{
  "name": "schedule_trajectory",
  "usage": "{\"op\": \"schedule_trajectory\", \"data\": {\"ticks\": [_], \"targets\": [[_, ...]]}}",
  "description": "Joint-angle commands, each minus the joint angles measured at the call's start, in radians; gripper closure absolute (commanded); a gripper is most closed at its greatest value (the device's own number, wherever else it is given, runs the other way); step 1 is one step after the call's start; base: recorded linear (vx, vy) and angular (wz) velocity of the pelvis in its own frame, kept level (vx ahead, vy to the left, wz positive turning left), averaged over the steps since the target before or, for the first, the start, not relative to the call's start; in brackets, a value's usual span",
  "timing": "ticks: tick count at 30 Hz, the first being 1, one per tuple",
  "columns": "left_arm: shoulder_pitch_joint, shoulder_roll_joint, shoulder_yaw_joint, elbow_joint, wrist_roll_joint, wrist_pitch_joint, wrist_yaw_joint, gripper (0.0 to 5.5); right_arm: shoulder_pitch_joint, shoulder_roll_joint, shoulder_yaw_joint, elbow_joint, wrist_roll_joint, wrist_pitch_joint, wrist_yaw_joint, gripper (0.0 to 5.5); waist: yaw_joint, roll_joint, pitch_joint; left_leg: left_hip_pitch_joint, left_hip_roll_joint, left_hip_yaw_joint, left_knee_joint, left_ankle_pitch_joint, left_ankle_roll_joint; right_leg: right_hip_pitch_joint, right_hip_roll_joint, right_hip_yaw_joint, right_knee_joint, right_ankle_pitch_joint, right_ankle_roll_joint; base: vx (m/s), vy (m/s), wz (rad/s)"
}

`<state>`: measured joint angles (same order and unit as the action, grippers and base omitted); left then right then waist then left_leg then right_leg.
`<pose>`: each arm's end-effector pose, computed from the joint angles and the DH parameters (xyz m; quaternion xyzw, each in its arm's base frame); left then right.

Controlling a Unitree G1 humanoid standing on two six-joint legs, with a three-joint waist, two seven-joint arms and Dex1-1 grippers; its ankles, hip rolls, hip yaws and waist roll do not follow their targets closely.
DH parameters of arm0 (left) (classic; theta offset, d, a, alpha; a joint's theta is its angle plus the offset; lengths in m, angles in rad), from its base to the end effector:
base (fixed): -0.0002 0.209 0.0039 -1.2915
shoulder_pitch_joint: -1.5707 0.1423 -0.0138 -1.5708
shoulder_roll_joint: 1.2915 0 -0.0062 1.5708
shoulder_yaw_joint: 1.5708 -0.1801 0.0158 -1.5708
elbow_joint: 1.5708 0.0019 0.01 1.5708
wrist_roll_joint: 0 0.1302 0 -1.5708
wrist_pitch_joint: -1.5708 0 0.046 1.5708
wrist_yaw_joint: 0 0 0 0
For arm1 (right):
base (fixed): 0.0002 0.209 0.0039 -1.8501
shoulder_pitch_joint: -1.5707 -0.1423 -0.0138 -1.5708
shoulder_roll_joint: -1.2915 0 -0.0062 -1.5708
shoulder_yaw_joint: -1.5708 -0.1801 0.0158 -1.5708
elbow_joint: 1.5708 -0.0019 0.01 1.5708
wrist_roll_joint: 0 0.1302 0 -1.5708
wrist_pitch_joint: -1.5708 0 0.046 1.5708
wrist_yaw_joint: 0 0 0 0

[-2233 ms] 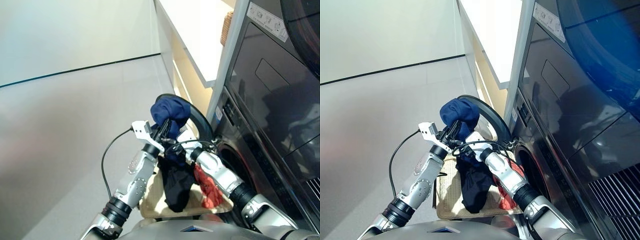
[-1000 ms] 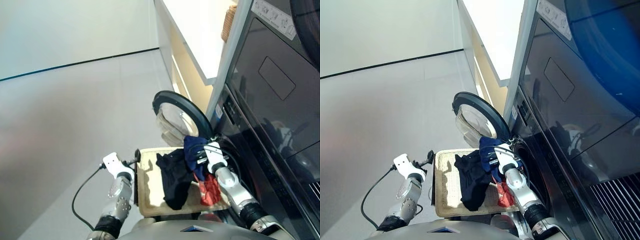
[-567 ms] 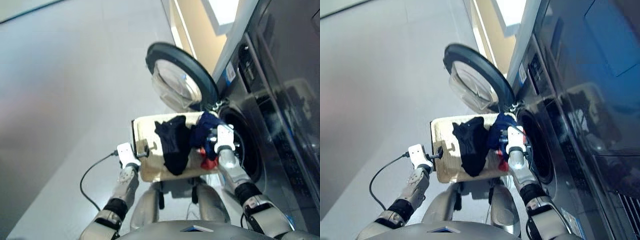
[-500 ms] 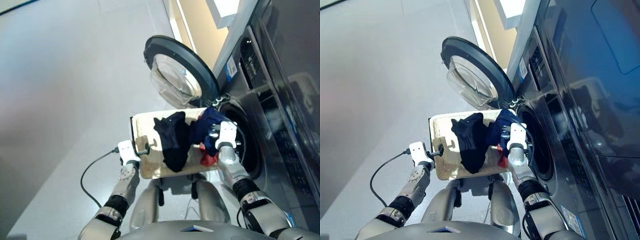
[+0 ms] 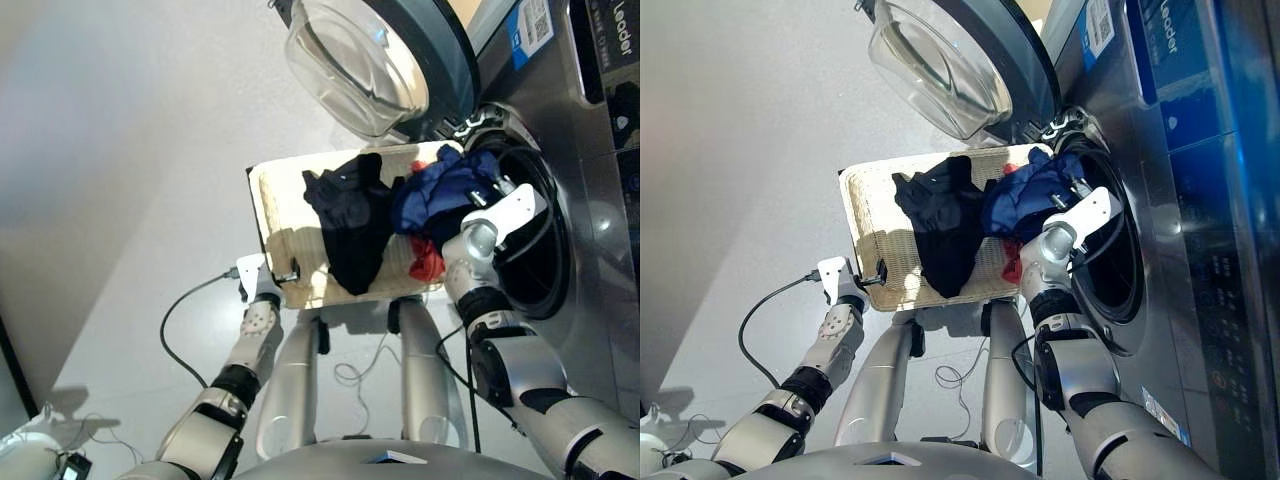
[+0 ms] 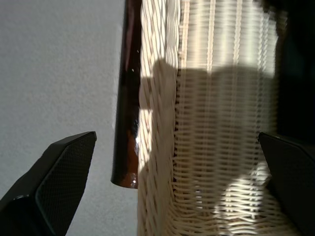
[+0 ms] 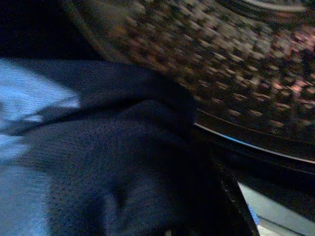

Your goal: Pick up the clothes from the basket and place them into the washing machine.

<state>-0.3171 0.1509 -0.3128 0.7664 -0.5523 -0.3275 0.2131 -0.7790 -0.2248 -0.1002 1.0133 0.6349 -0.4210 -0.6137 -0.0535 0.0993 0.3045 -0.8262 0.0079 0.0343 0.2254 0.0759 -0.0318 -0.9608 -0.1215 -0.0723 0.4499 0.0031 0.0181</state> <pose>0.2314 0.1411 -0.0084 -0.1037 0.1111 0.0563 0.9868 0.3196 -0.1941 0.0940 0.2337 -0.0335 -0.3945 0.8880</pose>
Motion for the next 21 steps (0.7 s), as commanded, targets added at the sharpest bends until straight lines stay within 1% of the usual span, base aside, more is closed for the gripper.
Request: {"op": "schedule_trajectory", "data": {"ticks": [1, 3, 4, 5, 8, 11, 12, 13, 15, 17, 19, 21], "targets": [[-0.024, 0.044, 0.007, -0.032, -0.022, -0.052, 0.014, 0.0, -0.026, -0.058, -0.031, 0.013, 0.039, -0.07, -0.043, 5.5, -0.008, 0.024, -0.02, -0.07, -0.014, 0.0, 0.238, -0.24, 0.037, -0.001, 0.012, 0.031, -0.018, -0.06, 0.085, 0.0, 0.0, 0.0], [-0.025, 0.046, 0.008, -0.042, -0.025, -0.055, 0.016, 0.0, -0.029, -0.07, -0.049, 0.023, 0.057, -0.08, -0.047, 5.5, -0.006, 0.026, -0.026, -0.094, -0.012, 0.0, 0.254, -0.246, 0.038, -0.023, 0.014, 0.036, -0.011, -0.064, 0.084, 0.0, 0.0, 0.0], [-0.024, 0.057, 0.017, -0.073, -0.034, -0.061, 0.017, 0.0, -0.053, -0.118, -0.091, 0.035, 0.074, -0.101, -0.086, 5.5, -0.005, 0.034, -0.023, -0.123, -0.011, -0.002, 0.27, -0.251, 0.042, -0.057, 0.02, 0.045, 0.007, -0.069, 0.081, 0.0, 0.0, 0.0], [-0.022, 0.064, 0.018, -0.085, -0.035, -0.065, 0.015, 0.0, -0.073, -0.15, -0.104, 0.042, 0.075, -0.105, -0.096, 5.5, -0.004, 0.036, -0.026, -0.14, -0.009, -0.002, 0.282, -0.256, 0.044, -0.077, 0.025, 0.051, 0.017, -0.072, 0.08, 0.0, 0.0, 0.0], [-0.021, 0.086, 0.02, -0.105, -0.041, -0.068, 0.002, 0.0, -0.119, -0.284, -0.116, 0.029, 0.047, -0.113, -0.134, 5.5, 0.0, 0.038, -0.034, -0.183, -0.002, 0.0, 0.311, -0.268, 0.047, -0.129, 0.034, 0.064, 0.049, -0.079, 0.078, 0.0, 0.0, 0.0], [-0.025, 0.097, 0.023, -0.099, -0.046, -0.072, -0.001, 0.0, -0.171, -0.441, -0.105, -0.022, 0.012, -0.143, -0.174, 5.5, 0.005, 0.035, -0.047, -0.216, 0.006, 0.004, 0.333, -0.274, 0.047, -0.171, 0.043, 0.072, 0.072, -0.083, 0.08, 0.001, -0.004, -0.077], [-0.028, 0.093, 0.023, -0.099, -0.046, -0.072, -0.001, 0.0, -0.175, -0.444, -0.103, -0.022, 0.008, -0.142, -0.179, 5.5, 0.008, 0.038, -0.049, -0.221, 0.007, 0.005, 0.336, -0.275, 0.047, -0.177, 0.044, 0.074, 0.075, -0.083, 0.08, 0.011, -0.022, -0.272], [-0.026, 0.092, 0.027, -0.093, -0.049, -0.072, -0.002, 0.0, -0.168, -0.506, -0.109, -0.05, -0.03, -0.161, -0.211, 5.5, 0.007, 0.036, -0.052, -0.228, 0.009, 0.001, 0.341, -0.275, 0.046, -0.188, 0.045, 0.076, 0.084, -0.085, 0.082, 0.013, -0.033, -0.198], [-0.026, 0.09, 0.02, -0.076, -0.05, -0.077, -0.003, 0.0, -0.172, -0.562, -0.131, -0.055, -0.044, -0.178, -0.249, 5.5, 0.009, 0.035, -0.06, -0.233, 0.011, -0.004, 0.342, -0.274, 0.042, -0.191, 0.041, 0.073, 0.088, -0.089, 0.082, 0.0, 0.0, 0.0], [-0.027, 0.085, 0.008, -0.066, -0.052, -0.08, -0.009, 0.0, -0.173, -0.587, -0.131, -0.028, -0.037, -0.176, -0.248, 5.5, 0.012, 0.034, -0.069, -0.23, 0.008, -0.008, 0.336, -0.272, 0.038, -0.189, 0.04, 0.068, 0.088, -0.092, 0.082, 0.0, 0.0, 0.0], [-0.031, 0.08, -0.006, -0.057, -0.052, -0.082, -0.013, 0.0, -0.166, -0.575, -0.114, 0.006, -0.012, -0.165, -0.214, 5.5, 0.013, 0.031, -0.08, -0.222, 0.004, -0.011, 0.327, -0.27, 0.035, -0.179, 0.038, 0.065, 0.082, -0.091, 0.081, 0.0, 0.0, 0.0], [-0.039, 0.068, -0.015, -0.046, -0.061, -0.083, -0.019, 0.0, -0.153, -0.519, -0.086, 0.033, 0.025, -0.148, -0.147, 5.5, 0.012, 0.028, -0.088, -0.215, 0.002, -0.015, 0.317, -0.266, 0.031, -0.169, 0.038, 0.062, 0.074, -0.085, 0.08, 0.0, 0.0, 0.0]]}}
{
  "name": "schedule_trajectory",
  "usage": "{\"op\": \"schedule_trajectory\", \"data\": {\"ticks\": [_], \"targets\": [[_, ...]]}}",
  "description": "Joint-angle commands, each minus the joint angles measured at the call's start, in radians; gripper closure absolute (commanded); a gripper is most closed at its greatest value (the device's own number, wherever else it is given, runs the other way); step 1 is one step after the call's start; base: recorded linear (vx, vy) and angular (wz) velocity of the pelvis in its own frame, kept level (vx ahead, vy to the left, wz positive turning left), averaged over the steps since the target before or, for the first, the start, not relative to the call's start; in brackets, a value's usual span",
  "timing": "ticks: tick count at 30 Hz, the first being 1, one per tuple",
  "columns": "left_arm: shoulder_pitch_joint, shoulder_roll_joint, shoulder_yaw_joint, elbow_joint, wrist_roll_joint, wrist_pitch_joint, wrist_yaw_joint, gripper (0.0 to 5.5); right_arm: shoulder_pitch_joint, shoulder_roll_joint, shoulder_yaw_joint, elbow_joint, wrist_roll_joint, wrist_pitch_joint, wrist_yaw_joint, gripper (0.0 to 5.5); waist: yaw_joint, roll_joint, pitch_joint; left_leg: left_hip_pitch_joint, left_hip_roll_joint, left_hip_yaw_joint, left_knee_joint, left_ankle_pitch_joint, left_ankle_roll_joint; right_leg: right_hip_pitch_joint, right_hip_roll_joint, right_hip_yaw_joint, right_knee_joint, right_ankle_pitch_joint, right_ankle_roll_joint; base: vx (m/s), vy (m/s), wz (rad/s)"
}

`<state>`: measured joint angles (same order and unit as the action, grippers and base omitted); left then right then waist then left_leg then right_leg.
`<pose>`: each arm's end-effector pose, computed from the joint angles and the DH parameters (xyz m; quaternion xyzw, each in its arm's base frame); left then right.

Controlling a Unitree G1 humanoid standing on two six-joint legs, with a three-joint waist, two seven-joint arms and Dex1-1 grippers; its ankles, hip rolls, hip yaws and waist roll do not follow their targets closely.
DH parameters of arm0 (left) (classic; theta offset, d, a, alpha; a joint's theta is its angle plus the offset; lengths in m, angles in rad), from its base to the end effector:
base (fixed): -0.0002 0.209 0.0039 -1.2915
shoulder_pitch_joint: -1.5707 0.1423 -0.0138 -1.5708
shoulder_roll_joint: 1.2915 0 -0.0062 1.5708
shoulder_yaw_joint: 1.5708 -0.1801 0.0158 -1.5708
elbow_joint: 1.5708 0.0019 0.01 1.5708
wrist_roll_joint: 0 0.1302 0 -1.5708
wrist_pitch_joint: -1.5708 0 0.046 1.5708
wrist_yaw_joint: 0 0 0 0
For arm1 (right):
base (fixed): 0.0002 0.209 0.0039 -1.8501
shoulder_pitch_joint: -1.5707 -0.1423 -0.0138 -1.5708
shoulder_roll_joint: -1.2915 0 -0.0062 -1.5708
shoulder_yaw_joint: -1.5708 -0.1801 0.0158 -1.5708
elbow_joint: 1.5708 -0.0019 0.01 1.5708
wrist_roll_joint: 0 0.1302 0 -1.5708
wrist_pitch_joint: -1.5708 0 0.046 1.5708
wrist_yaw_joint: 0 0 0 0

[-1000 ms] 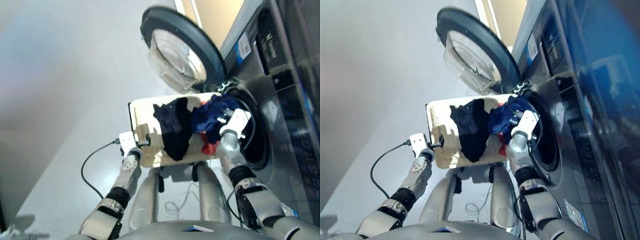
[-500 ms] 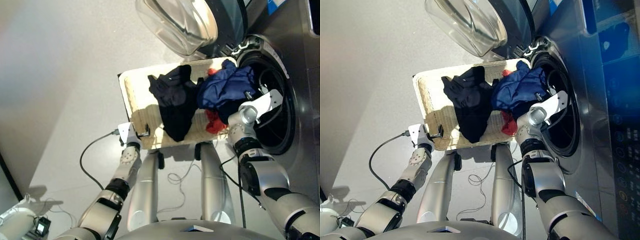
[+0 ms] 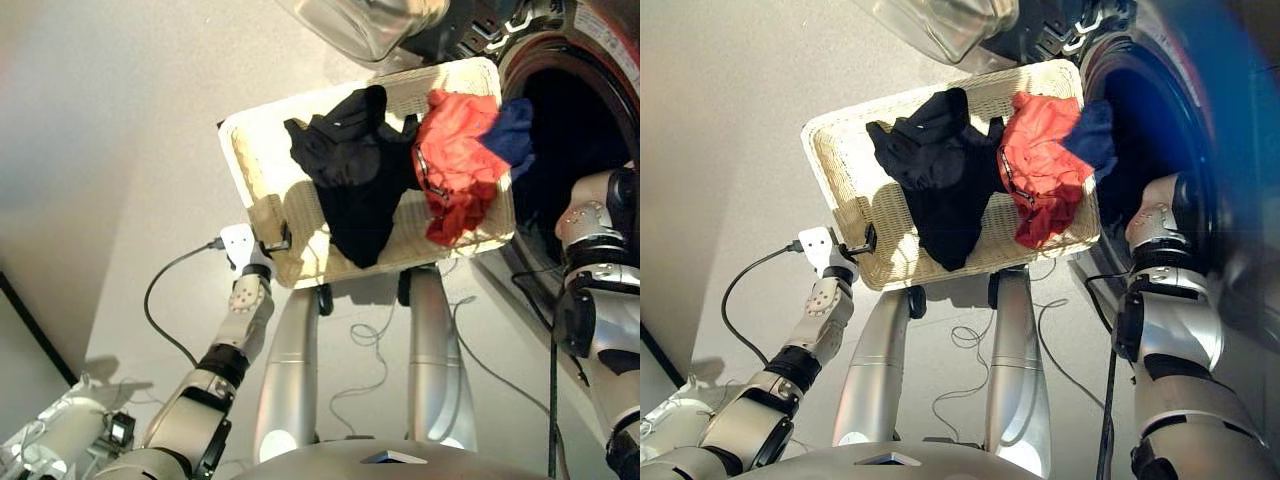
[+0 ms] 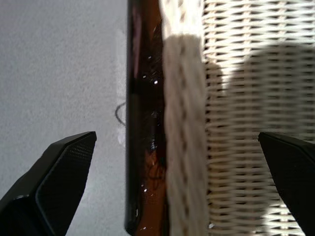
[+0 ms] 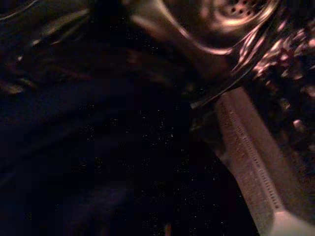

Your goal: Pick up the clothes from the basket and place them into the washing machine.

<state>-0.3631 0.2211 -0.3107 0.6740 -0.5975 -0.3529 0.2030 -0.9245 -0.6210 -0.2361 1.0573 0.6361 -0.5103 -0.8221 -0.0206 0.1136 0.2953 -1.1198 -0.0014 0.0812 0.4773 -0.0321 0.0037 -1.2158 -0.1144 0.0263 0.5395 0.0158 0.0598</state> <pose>0.2490 0.1537 0.0190 -0.1116 0.0353 0.0485 0.9919 0.3070 -0.3114 0.1908 0.2271 -0.2186 -0.5884 0.7446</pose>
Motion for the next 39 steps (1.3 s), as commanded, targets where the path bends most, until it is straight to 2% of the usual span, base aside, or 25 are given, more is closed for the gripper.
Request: {"op": "schedule_trajectory", "data": {"ticks": [1, 2, 8, 13, 16, 17, 19, 25, 31, 35, 39], "targets": [[0.001, -0.007, -0.018, 0.051, -0.02, -0.057, -0.014, 0.0, 0.004, -0.087, 0.077, -0.001, 0.051, -0.038, 0.128, 2.46, -0.023, 0.009, -0.083, 0.083, 0.011, -0.063, 0.058, -0.155, -0.007, 0.093, 0.029, -0.039, -0.023, -0.094, 0.038, 0.0, 0.0, 0.0], [-0.003, -0.012, -0.017, 0.057, -0.025, -0.055, -0.018, 0.0, 0.016, -0.056, 0.088, 0.006, 0.097, -0.028, 0.194, 0.0, -0.026, 0.007, -0.087, 0.088, 0.01, -0.065, 0.05, -0.151, -0.009, 0.099, 0.028, -0.042, -0.03, -0.092, 0.038, 0.0, 0.0, 0.0], [-0.042, -0.029, -0.021, 0.046, -0.048, -0.05, -0.061, 0.0, 0.087, 0.155, 0.217, -0.002, 0.155, 0.024, 0.415, 0.0, -0.032, -0.01, -0.087, 0.152, 0.014, -0.073, -0.033, -0.114, -0.027, 0.174, 0.015, -0.061, -0.105, -0.06, 0.041, 0.0, 0.0, 0.0], [-0.078, -0.04, -0.017, 0.044, -0.062, -0.05, -0.081, 0.0, 0.128, 0.254, 0.292, -0.059, 0.101, 0.051, 0.482, 0.0, -0.037, -0.025, -0.074, 0.22, 0.012, -0.08, -0.09, -0.086, -0.034, 0.247, 0.01, -0.083, -0.162, -0.035, 0.044, 0.0, 0.0, 0.0], [-0.114, -0.055, -0.017, 0.089, -0.083, -0.046, -0.102, 0.0, 0.155, 0.322, 0.354, -0.094, 0.063, 0.068, 0.531, 0.0, -0.039, -0.04, -0.065, 0.287, 0.008, -0.085, -0.159, -0.053, -0.04, 0.315, 0.009, -0.093, -0.229, -0.005, 0.05, -0.042, -0.004, 0.049], [-0.127, -0.058, -0.022, 0.102, -0.086, -0.043, -0.108, 0.0, 0.16, 0.33, 0.38, -0.115, 0.043, 0.075, 0.546, 0.0, -0.045, -0.049, -0.055, 0.296, 0.003, -0.074, -0.184, -0.012, -0.04, 0.327, 0.002, -0.101, -0.259, 0.033, 0.046, -0.129, -0.012, 0.094], [-0.156, -0.057, -0.036, 0.128, -0.069, -0.036, -0.114, 0.0, 0.184, 0.354, 0.436, -0.151, -0.003, 0.089, 0.571, 0.0, -0.049, -0.061, -0.048, 0.345, 0.0, -0.073, -0.231, 0.011, -0.045, 0.375, 0.002, -0.104, -0.307, 0.053, 0.051, -0.065, -0.004, 0.015], [-0.223, -0.061, -0.08, 0.174, -0.025, -0.011, -0.118, 0.0, 0.239, 0.365, 0.64, -0.323, -0.198, 0.146, 0.633, 0.0, -0.064, -0.093, -0.026, 0.418, -0.004, -0.073, -0.316, 0.058, -0.051, 0.444, 0.009, -0.1, -0.383, 0.087, 0.059, 0.0, 0.0, 0.0], [-0.313, -0.082, -0.107, 0.239, 0.024, 0.012, -0.099, 0.0, 0.222, 0.321, 0.765, -0.499, -0.41, 0.179, 0.639, 0.0, -0.085, -0.106, -0.004, 0.385, -0.004, -0.055, -0.315, 0.069, -0.048, 0.408, 0.019, -0.084, -0.399, 0.107, 0.061, 0.0, 0.0, 0.0], [-0.373, -0.087, -0.097, 0.29, 0.038, 0.023, -0.082, 0.0, 0.214, 0.302, 0.777, -0.568, -0.504, 0.191, 0.619, 0.0, -0.102, -0.104, 0.013, 0.34, 0.0, -0.047, -0.317, 0.077, -0.046, 0.36, 0.02, -0.075, -0.396, 0.111, 0.062, 0.0, 0.0, 0.0], [-0.424, -0.095, -0.075, 0.333, 0.022, 0.033, -0.072, 0.0, 0.193, 0.319, 0.746, -0.61, -0.51, 0.184, 0.583, 0.0, -0.117, -0.102, 0.026, 0.282, 0.004, -0.037, -0.299, 0.069, -0.045, 0.302, 0.024, -0.064, -0.388, 0.114, 0.063, 0.024, 0.004, -0.044]]}}
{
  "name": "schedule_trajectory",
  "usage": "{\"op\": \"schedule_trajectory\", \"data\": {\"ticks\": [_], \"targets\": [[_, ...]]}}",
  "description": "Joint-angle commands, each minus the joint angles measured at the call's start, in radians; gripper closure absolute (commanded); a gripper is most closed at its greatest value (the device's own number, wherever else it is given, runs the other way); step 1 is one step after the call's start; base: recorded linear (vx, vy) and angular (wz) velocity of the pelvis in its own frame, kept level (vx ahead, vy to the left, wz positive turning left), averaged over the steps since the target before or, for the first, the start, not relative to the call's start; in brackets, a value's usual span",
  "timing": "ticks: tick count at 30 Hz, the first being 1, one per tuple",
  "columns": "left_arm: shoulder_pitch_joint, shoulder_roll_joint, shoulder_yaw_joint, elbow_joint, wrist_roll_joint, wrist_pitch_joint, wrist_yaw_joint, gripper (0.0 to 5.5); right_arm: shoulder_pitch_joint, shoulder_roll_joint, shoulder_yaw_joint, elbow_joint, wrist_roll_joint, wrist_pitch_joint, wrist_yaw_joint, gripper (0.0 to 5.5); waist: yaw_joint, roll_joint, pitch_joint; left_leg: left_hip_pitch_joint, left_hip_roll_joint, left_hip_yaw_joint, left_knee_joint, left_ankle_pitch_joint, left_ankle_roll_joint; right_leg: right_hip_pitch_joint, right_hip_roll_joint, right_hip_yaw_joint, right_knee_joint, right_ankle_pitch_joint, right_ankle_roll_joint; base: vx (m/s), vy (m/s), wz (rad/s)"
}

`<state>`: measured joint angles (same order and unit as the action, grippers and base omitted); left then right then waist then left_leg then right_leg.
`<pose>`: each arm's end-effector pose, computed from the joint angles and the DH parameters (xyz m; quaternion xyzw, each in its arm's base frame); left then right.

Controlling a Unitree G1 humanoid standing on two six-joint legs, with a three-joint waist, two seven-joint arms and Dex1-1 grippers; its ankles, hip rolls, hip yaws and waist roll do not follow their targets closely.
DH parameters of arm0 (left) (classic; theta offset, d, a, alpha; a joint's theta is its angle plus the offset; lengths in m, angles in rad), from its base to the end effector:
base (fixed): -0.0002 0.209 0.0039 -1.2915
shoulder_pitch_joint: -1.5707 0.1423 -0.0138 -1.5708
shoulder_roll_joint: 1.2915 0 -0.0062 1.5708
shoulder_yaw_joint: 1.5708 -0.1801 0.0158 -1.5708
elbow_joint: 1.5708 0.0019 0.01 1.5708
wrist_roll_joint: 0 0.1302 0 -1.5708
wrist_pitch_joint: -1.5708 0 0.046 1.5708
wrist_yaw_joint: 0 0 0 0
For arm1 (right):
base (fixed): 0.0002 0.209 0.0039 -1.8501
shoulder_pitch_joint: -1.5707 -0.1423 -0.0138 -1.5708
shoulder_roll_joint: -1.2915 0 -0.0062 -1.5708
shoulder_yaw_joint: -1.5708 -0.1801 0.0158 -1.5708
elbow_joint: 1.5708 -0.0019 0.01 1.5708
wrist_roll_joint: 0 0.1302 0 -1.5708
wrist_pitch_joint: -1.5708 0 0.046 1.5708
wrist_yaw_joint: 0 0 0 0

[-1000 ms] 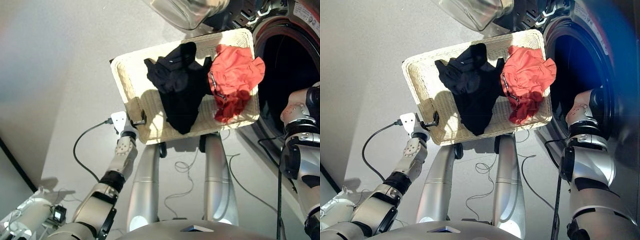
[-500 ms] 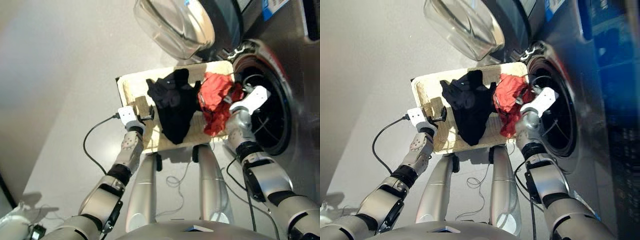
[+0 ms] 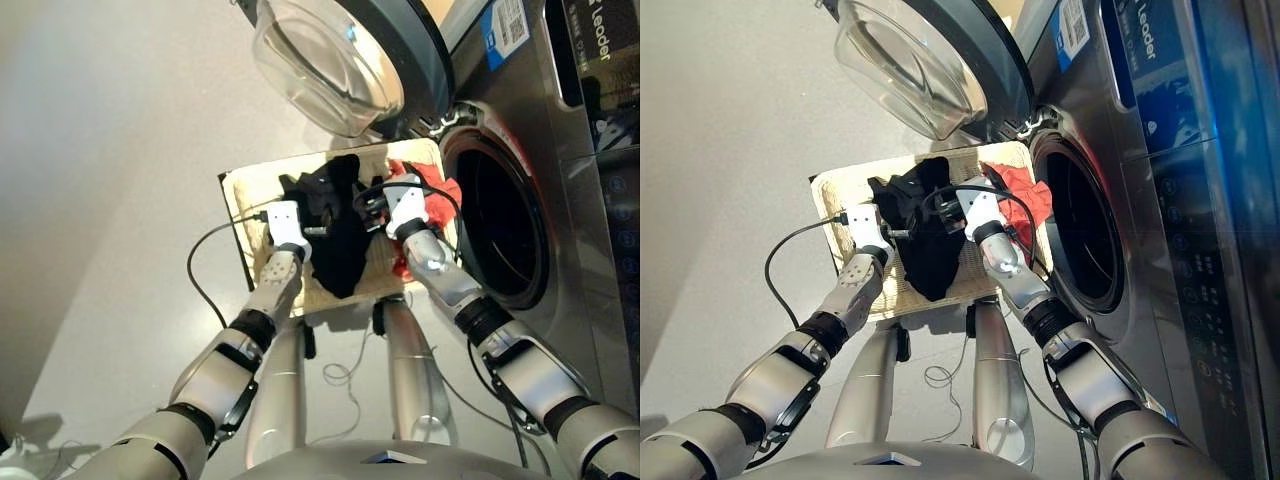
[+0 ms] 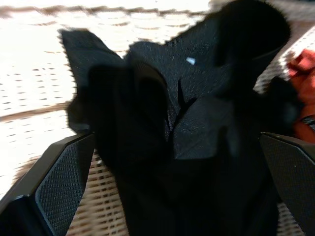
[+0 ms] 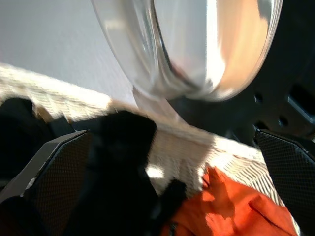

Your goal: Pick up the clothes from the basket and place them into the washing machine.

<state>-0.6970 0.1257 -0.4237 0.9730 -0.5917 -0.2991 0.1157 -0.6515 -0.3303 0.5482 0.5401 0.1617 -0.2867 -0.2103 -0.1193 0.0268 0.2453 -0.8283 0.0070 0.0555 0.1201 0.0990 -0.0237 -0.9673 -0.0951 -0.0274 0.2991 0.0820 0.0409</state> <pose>0.2980 0.1086 0.0507 -0.0627 0.0467 -0.0624 0.9950 0.2914 -0.1139 0.0972 -0.1800 -0.1549 0.1458 0.9604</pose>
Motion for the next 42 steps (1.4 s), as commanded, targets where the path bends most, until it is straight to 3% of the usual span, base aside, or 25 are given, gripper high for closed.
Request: {"op": "schedule_trajectory", "data": {"ticks": [1, 8, 15, 16, 17, 18, 19, 31, 36, 37, 38, 42], "targets": [[-0.096, 0.002, 0.046, 0.04, 0.013, -0.019, 0.015, 0.0, -0.083, 0.032, -0.041, -0.101, -0.033, -0.041, -0.029, 0.0, -0.014, -0.011, 0.075, -0.007, 0.003, -0.017, 0.066, -0.095, -0.023, 0.056, 0.014, -0.008, -0.141, 0.02, 0.087, 0.1, -0.007, -0.154], [-0.125, 0.01, 0.071, 0.072, -0.009, -0.001, 0.017, 0.0, -0.142, 0.038, -0.055, -0.13, -0.029, -0.049, -0.035, 0.0, -0.032, -0.018, 0.078, -0.144, 0.023, -0.024, 0.24, -0.174, -0.006, -0.066, 0.032, -0.002, 0.0, -0.033, 0.074, 0.015, -0.002, -0.013], [-0.128, 0.016, 0.086, 0.101, -0.014, 0.012, 0.014, 0.0, -0.16, 0.05, -0.057, -0.144, -0.019, -0.056, -0.026, 0.0, -0.04, -0.03, 0.068, -0.235, 0.042, -0.04, 0.354, -0.22, 0.009, -0.139, 0.049, -0.005, 0.074, -0.056, 0.066, 0.0, 0.0, 0.0], [-0.131, 0.019, 0.092, 0.099, -0.024, 0.011, 0.015, 0.3, -0.161, 0.049, -0.057, -0.147, -0.02, -0.056, -0.024, 0.0, -0.042, -0.032, 0.067, -0.257, 0.045, -0.044, 0.381, -0.229, 0.011, -0.155, 0.053, -0.003, 0.096, -0.063, 0.064, 0.0, 0.0, 0.0], [-0.131, 0.018, 0.092, 0.1, -0.028, 0.012, 0.014, 2.8, -0.161, 0.05, -0.058, -0.147, -0.021, -0.055, -0.024, 0.0, -0.043, -0.032, 0.065, -0.27, 0.045, -0.047, 0.395, -0.232, 0.01, -0.165, 0.054, -0.004, 0.108, -0.066, 0.063, 0.0, 0.0, 0.0], [-0.131, 0.018, 0.092, 0.101, -0.028, 0.012, 0.013, 3.82, -0.161, 0.05, -0.058, -0.147, -0.021, -0.055, -0.024, 0.0, -0.043, -0.031, 0.064, -0.272, 0.045, -0.047, 0.397, -0.233, 0.01, -0.167, 0.054, -0.004, 0.109, -0.067, 0.063, 0.0, 0.0, 0.0], [-0.131, 0.017, 0.097, 0.11, -0.035, 0.014, 0.01, 5.5, -0.16, 0.053, -0.06, -0.145, -0.021, -0.055, -0.024, 0.0, -0.043, -0.031, 0.061, -0.279, 0.044, -0.049, 0.406, -0.236, 0.01, -0.174, 0.054, -0.006, 0.12, -0.071, 0.062, 0.0, 0.0, 0.0], [-0.066, 0.01, 0.1, 0.004, -0.106, -0.011, -0.035, 5.5, -0.072, 0.046, -0.052, -0.077, -0.066, -0.033, 0.009, 0.0, -0.031, -0.014, 0.013, -0.185, 0.038, -0.05, 0.325, -0.22, 0.001, -0.1, 0.027, -0.017, 0.079, -0.058, 0.063, 0.0, 0.0, 0.0], [0.062, 0.011, 0.095, -0.208, -0.215, -0.041, -0.102, 5.5, 0.025, 0.018, -0.039, -0.004, -0.134, -0.004, 0.032, 0.0, 0.002, -0.002, 0.015, 0.01, 0.016, -0.05, 0.221, -0.196, -0.009, 0.092, 0.006, -0.035, -0.003, -0.046, 0.072, 0.034, -0.035, 0.01], [0.083, 0.012, 0.091, -0.249, -0.228, -0.042, -0.11, 5.5, 0.038, 0.016, -0.036, 0.006, -0.145, 0.0, 0.04, 0.0, 0.006, -0.002, 0.017, 0.044, 0.013, -0.049, 0.205, -0.192, -0.01, 0.124, 0.004, -0.037, -0.016, -0.045, 0.072, 0.0, 0.0, 0.0], [0.11, 0.012, 0.087, -0.281, -0.244, -0.045, -0.121, 5.5, 0.056, 0.017, -0.031, 0.022, -0.159, 0.006, 0.049, 0.0, 0.006, -0.006, 0.019, 0.071, 0.002, -0.04, 0.182, -0.157, -0.006, 0.152, -0.006, -0.041, -0.043, -0.014, 0.067, 0.0, 0.0, 0.0], [0.2, 0.019, 0.076, -0.43, -0.311, -0.037, -0.166, 5.5, 0.113, 0.017, -0.003, 0.069, -0.231, 0.025, 0.081, 0.0, 0.022, -0.004, 0.013, 0.204, -0.011, -0.039, 0.116, -0.142, -0.008, 0.29, -0.012, -0.048, -0.109, -0.007, 0.072, 0.032, -0.008, 0.018]]}}
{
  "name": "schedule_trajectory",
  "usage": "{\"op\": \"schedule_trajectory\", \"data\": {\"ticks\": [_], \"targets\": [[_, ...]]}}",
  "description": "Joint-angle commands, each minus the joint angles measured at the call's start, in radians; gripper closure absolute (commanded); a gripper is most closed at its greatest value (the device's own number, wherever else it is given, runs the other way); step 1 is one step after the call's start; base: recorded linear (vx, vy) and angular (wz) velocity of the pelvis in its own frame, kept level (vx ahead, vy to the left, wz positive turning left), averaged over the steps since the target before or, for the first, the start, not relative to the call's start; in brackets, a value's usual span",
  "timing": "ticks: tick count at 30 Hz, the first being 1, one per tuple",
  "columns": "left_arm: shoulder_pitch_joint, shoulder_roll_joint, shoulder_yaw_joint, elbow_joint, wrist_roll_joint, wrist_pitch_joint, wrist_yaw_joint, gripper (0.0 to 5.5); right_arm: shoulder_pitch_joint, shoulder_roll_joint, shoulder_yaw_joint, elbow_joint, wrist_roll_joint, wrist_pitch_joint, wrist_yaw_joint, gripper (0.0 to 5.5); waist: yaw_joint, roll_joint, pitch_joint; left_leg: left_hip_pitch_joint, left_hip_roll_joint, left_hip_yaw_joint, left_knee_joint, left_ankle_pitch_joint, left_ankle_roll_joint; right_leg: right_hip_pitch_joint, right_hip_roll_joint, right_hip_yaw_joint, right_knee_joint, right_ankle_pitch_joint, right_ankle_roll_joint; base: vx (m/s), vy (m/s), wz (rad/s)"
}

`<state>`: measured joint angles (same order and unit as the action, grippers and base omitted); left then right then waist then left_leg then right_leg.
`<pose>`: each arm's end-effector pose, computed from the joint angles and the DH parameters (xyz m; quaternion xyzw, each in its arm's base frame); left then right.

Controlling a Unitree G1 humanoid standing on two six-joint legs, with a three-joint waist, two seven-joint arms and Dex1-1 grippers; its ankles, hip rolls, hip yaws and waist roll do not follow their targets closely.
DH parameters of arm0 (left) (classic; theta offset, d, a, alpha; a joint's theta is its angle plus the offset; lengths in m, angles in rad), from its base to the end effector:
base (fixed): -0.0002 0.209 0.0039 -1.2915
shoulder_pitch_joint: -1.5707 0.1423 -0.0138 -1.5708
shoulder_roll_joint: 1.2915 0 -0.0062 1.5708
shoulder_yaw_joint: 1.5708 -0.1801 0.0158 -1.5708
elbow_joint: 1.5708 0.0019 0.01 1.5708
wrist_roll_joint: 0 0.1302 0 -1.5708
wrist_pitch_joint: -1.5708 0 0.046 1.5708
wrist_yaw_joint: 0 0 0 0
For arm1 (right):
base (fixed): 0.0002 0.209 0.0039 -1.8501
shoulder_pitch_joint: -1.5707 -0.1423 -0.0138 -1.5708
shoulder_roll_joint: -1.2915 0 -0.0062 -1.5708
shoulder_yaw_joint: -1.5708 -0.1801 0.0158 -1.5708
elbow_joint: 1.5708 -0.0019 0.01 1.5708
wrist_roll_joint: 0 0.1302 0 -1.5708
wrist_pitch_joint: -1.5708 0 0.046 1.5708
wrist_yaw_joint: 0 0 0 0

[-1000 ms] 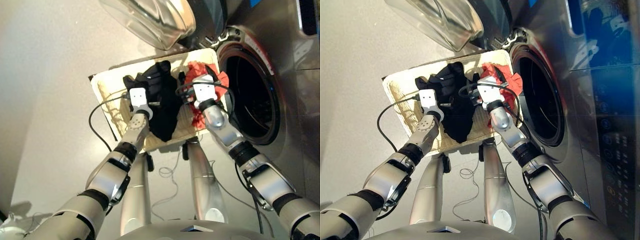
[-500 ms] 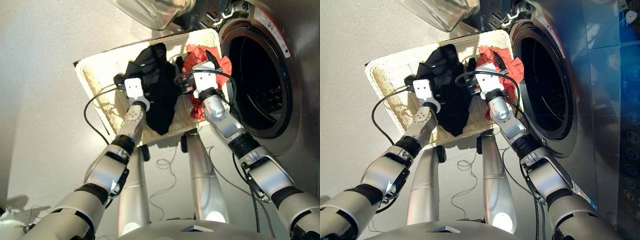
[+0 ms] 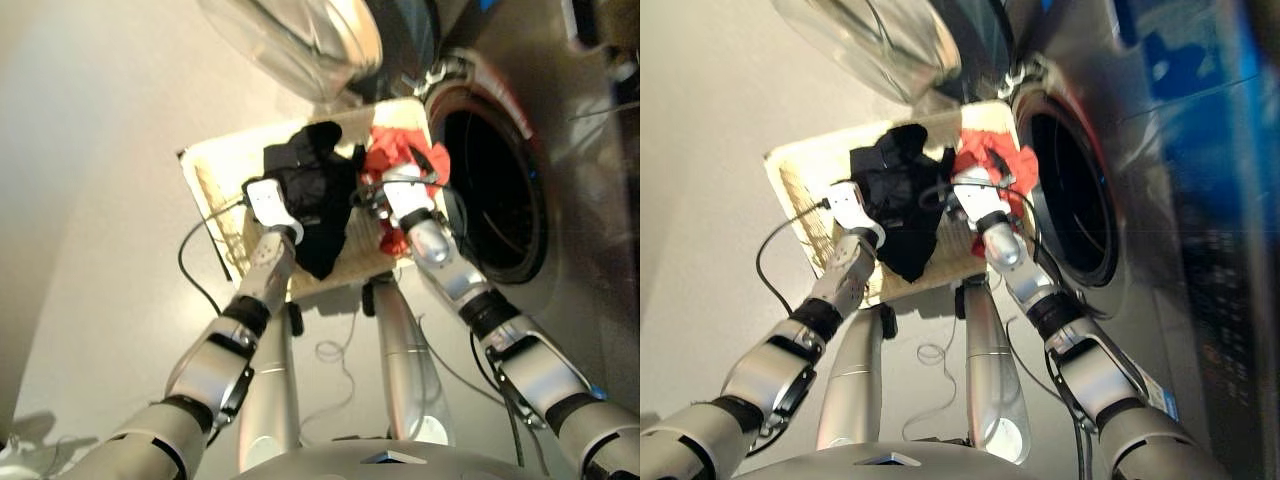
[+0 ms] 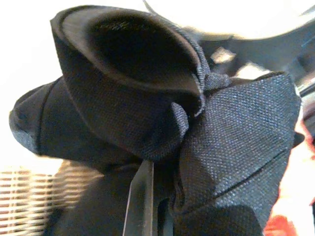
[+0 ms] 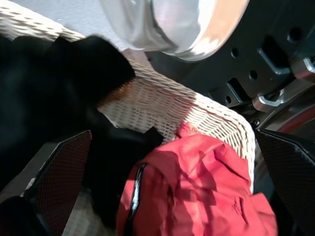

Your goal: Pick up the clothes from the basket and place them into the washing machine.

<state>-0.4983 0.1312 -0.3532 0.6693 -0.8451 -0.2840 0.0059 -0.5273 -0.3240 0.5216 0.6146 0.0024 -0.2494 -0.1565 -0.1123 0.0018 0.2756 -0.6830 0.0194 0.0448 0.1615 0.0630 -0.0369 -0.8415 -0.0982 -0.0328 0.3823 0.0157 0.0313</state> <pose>0.2733 0.1141 0.0450 -0.2535 0.0240 -0.0821 0.9636 0.2733 -0.1314 0.0530 -0.2585 -0.0609 0.1571 0.9512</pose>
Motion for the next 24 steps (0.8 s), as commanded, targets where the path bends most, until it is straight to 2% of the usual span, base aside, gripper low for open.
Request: {"op": "schedule_trajectory", "data": {"ticks": [1, 8, 13, 18, 24], "targets": [[0.024, 0.019, 0.003, -0.163, -0.072, -0.053, -0.067, 5.5, 0.006, 0.01, 0.025, 0.0, -0.077, -0.011, 0.032, 0.0, 0.016, 0.02, -0.018, 0.087, -0.024, -0.026, 0.06, -0.104, 0.005, 0.193, -0.009, -0.044, -0.206, 0.059, 0.082, 0.081, -0.01, 0.035], [0.16, 0.059, -0.03, -0.419, -0.18, -0.013, -0.143, 5.5, 0.109, -0.04, 0.082, -0.081, -0.143, -0.033, 0.1, 0.0, 0.033, 0.025, -0.034, 0.232, -0.025, -0.027, -0.001, -0.096, 0.005, 0.345, -0.008, -0.054, -0.269, 0.055, 0.086, 0.008, -0.004, 0.006], [0.192, 0.067, -0.057, -0.485, -0.211, -0.007, -0.163, 5.5, 0.129, -0.084, 0.119, -0.191, -0.168, -0.065, 0.129, 0.0, 0.034, 0.03, -0.038, 0.263, -0.025, -0.026, 0.001, -0.103, 0.009, 0.376, -0.005, -0.053, -0.267, 0.045, 0.084, 0.0, 0.0, 0.0], [0.211, 0.083, -0.096, -0.556, -0.24, 0.002, -0.177, 5.5, 0.062, -0.119, 0.203, -0.335, -0.222, -0.092, 0.16, 0.0, 0.041, 0.038, -0.057, 0.265, -0.024, -0.028, 0.003, -0.106, 0.013, 0.38, 0.001, -0.048, -0.273, 0.041, 0.083, 0.0, 0.0, 0.0], [0.206, 0.083, -0.154, -0.623, -0.285, 0.02, -0.178, 5.5, -0.009, -0.049, 0.241, -0.275, -0.215, -0.076, 0.157, 0.0, 0.051, 0.048, -0.077, 0.243, -0.026, -0.038, 0.007, -0.103, 0.015, 0.367, 0.004, -0.047, -0.274, 0.039, 0.081, 0.0, 0.0, 0.0]]}}
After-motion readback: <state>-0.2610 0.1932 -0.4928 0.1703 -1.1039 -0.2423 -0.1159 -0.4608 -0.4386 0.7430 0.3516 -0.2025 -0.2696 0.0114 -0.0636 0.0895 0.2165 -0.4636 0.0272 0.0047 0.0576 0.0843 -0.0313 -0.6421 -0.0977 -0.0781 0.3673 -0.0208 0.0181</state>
